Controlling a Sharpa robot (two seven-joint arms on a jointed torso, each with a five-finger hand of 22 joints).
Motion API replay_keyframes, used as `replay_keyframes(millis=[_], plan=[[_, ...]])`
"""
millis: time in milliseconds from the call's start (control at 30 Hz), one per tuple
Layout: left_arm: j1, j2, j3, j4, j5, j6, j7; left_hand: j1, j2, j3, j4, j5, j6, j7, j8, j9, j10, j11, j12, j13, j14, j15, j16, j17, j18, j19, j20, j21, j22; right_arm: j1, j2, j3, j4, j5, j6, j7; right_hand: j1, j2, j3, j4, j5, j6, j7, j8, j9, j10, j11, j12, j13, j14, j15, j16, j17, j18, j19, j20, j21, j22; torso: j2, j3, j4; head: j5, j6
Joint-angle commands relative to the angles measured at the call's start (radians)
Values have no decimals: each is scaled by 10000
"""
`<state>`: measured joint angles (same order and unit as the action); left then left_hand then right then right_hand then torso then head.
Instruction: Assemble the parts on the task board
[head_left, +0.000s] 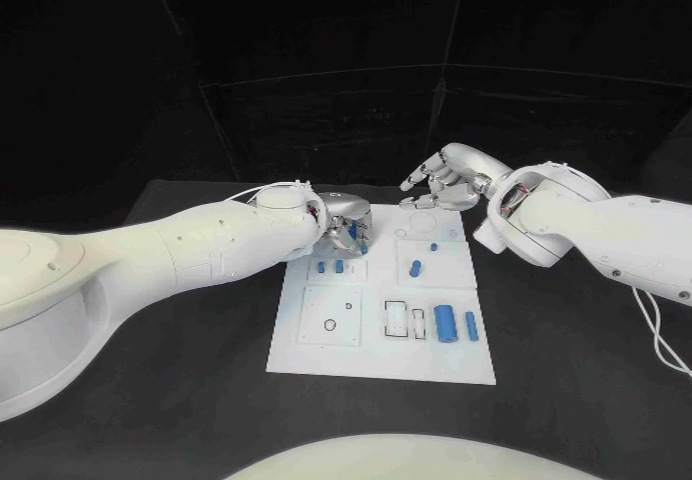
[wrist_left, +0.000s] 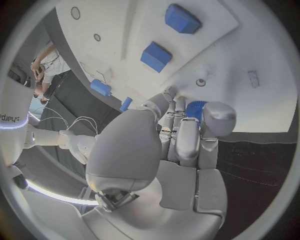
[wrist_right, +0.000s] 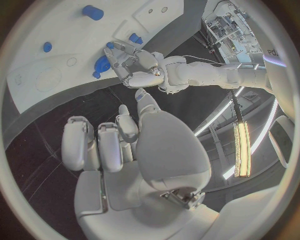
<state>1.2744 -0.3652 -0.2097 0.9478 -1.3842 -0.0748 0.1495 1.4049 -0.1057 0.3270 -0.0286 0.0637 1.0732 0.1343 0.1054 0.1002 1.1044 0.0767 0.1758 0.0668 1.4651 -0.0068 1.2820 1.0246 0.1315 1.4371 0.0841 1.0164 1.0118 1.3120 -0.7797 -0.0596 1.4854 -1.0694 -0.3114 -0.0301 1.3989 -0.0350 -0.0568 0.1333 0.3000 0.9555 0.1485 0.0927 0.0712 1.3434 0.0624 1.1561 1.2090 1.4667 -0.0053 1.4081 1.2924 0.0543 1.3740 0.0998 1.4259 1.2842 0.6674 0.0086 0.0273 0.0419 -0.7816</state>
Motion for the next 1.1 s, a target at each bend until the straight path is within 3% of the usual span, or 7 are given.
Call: replay_keyframes(millis=[33, 200, 533, 1100], plan=[[-97, 19, -54, 2, -73, 354, -105, -159, -103, 87, -17, 31, -319, 8, -213, -92, -22, 31, -143, -24, 177, -35, 35, -63, -139, 5, 6, 48, 34, 21, 8, 8, 12, 5, 42, 23, 12, 85, -36, -16, 33, 59, 7, 49, -8, -54, -20, -21, 6, 473, -79, -48, 10, 123, -75, -8, -35, 4, 4, 1, 6, 0, 6], [-103, 23, -54, 28, -73, 299, -130, -230, -229, 102, -71, 24, -555, 9, -400, -195, -148, 73, -309, -22, 156, -9, 39, -162, -141, -17, 30, 52, 59, 21, 7, 8, 12, 5, 39, 20, 12, 85, -36, -16, 33, 59, 7, 49, -8, -54, -20, -21, 6, 473, -79, -48, 10, 123, -75, -8, -35, 4, 1, -1, -2, 2, -1], [-109, 33, -54, 104, -73, 281, -111, -270, -213, 129, -88, 27, -420, 6, -347, -200, -150, 81, -374, -5, 145, 2, 56, -218, -138, -24, 45, 59, 81, 22, 3, 8, 18, 4, 41, 14, 17, 87, -38, -17, 41, 68, 6, 54, -7, -51, -22, -16, 9, 472, -79, -55, 1, 125, -78, -8, -40, -2, 3, 3, 3, -16, -11], [-128, 77, -54, 10, -74, 462, -400, -129, 193, 694, -231, 7, 463, -23, -102, -116, 615, -60, -327, 65, 122, -108, 150, -385, -196, 45, -19, 452, 525, 22, -7, 8, 29, 4, 48, 9, 24, 91, -38, -19, 45, 73, 4, 57, -6, -46, -23, -7, 15, 474, -80, -52, 7, 122, -69, -9, -34, 10, 2, -1, 4, -30, -46]])
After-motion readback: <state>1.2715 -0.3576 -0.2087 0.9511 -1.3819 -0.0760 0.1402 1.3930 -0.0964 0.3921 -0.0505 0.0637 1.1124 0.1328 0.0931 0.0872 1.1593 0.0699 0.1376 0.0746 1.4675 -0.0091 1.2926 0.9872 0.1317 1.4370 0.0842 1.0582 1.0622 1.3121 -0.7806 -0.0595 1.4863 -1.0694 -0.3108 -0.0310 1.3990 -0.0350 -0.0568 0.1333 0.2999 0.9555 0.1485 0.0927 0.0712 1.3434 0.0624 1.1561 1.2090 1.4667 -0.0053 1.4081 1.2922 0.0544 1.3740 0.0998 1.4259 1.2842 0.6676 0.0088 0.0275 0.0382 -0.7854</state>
